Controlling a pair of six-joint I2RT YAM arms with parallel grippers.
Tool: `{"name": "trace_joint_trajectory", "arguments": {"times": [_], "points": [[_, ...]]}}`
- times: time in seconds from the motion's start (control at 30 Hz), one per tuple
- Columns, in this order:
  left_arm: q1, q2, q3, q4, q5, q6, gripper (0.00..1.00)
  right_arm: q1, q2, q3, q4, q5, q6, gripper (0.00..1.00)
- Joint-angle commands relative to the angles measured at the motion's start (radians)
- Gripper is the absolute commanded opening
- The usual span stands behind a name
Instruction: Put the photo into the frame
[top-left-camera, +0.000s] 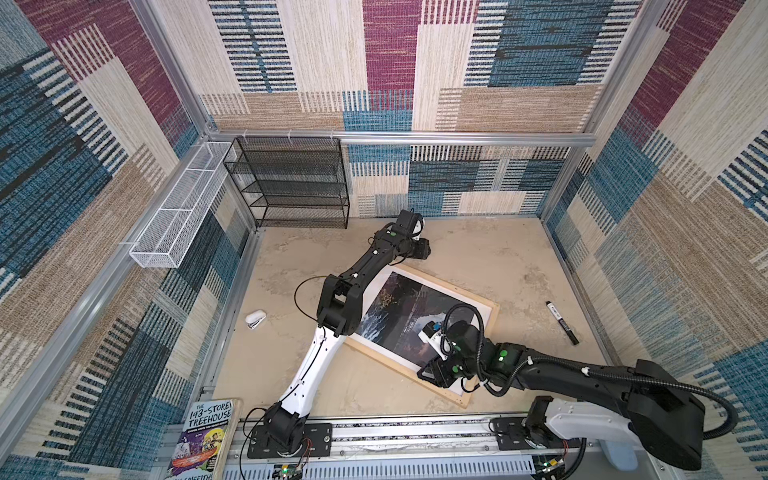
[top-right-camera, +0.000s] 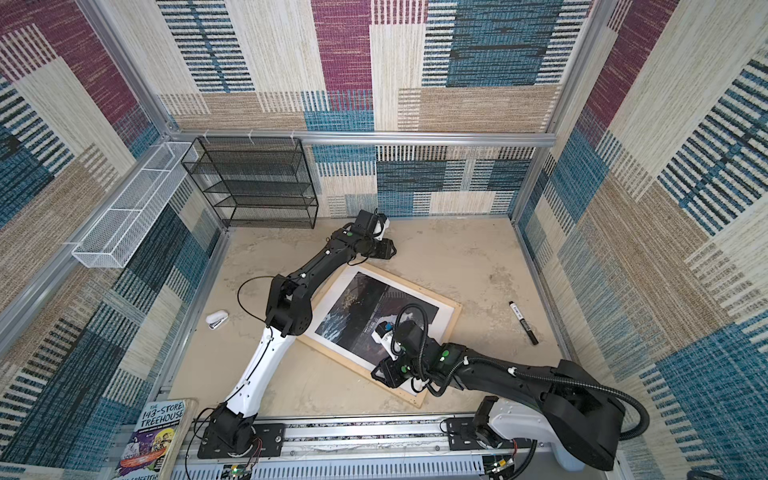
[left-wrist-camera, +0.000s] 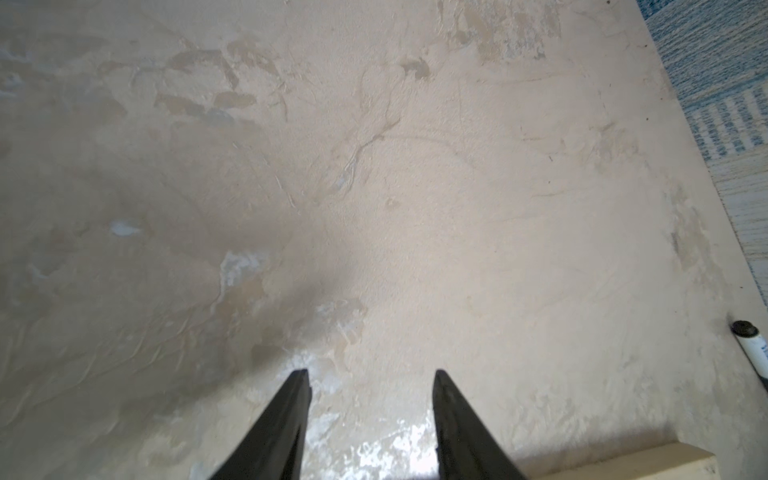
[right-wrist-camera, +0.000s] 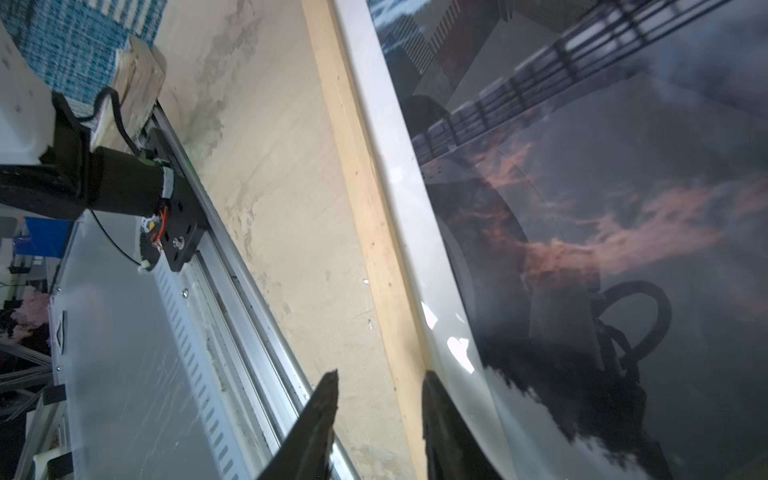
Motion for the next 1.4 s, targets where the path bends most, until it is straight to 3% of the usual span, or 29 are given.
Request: {"name": "trace_joint_trajectory", "arguments": {"times": [0.0,0.13,0.3,0.53,0.73,0.9,1.2,1.37], "points": [[0.001,0.015,0.008,-0.021,0.006,0.044,0.52,0.067,0.039,-0.003,0.071,0.025,0.043,0.32],[0.011,0.046,0.019,-0.034,0.000,0.055,0.51,0.144,0.093,0.004,0.077,0.038,0.049,0.29],[0.012,0.052,0.011,-0.069,-0.022,0.075,0.47,0.158,0.150,0.003,0.049,0.079,0.082,0.23],[0.015,-0.002,-0.066,-0.164,-0.119,0.065,0.39,0.128,0.138,0.028,-0.125,0.319,0.176,0.19],[0.015,-0.170,-0.325,-0.176,-0.234,0.040,0.35,0.006,0.096,0.017,-0.195,0.386,0.215,0.22],[0.015,-0.303,-0.536,-0.175,-0.253,0.012,0.33,-0.141,0.136,0.037,-0.190,0.401,0.188,0.26],[0.005,-0.580,-0.976,-0.132,-0.304,-0.040,0.31,-0.438,0.260,0.108,-0.065,0.384,0.023,0.32],[0.010,-0.736,-1.132,-0.087,-0.353,-0.063,0.32,-0.488,0.298,0.157,-0.062,0.375,-0.031,0.32]]}}
